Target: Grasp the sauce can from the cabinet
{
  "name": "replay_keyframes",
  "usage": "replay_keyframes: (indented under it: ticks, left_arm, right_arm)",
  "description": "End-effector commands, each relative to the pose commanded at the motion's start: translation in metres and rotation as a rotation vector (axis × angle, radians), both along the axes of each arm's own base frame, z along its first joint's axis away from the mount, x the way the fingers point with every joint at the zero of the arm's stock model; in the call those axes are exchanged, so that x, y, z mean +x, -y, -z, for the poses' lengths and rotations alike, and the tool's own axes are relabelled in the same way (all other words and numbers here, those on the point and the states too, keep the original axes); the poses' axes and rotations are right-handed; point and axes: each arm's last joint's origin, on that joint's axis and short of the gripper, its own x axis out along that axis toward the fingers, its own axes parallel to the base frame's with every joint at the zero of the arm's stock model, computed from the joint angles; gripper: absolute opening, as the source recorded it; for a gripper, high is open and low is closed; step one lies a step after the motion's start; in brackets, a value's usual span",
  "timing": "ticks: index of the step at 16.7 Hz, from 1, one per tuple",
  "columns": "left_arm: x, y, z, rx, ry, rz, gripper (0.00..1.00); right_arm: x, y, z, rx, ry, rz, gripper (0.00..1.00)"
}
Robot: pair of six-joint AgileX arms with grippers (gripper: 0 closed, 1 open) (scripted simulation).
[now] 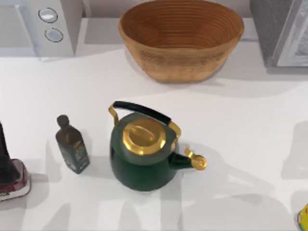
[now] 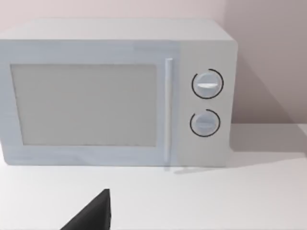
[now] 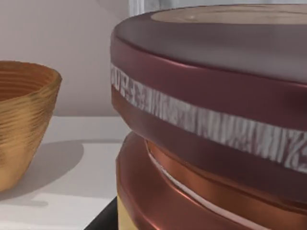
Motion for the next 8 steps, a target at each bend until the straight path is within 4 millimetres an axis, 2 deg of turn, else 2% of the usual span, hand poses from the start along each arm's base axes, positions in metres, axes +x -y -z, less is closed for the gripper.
replay_keyframes:
  ticks: [3, 8]
  left_arm:
    - [0.000, 0.000, 0.000, 0.000, 0.000, 0.000, 1.00]
    - [0.000, 0.000, 0.000, 0.000, 0.000, 0.000, 1.00]
  right_arm:
    - [0.000, 0.002, 0.021, 0.000, 0.031, 0.000, 0.00]
    - [0.001, 0.002, 0.024, 0.002, 0.027, -0.003, 0.00]
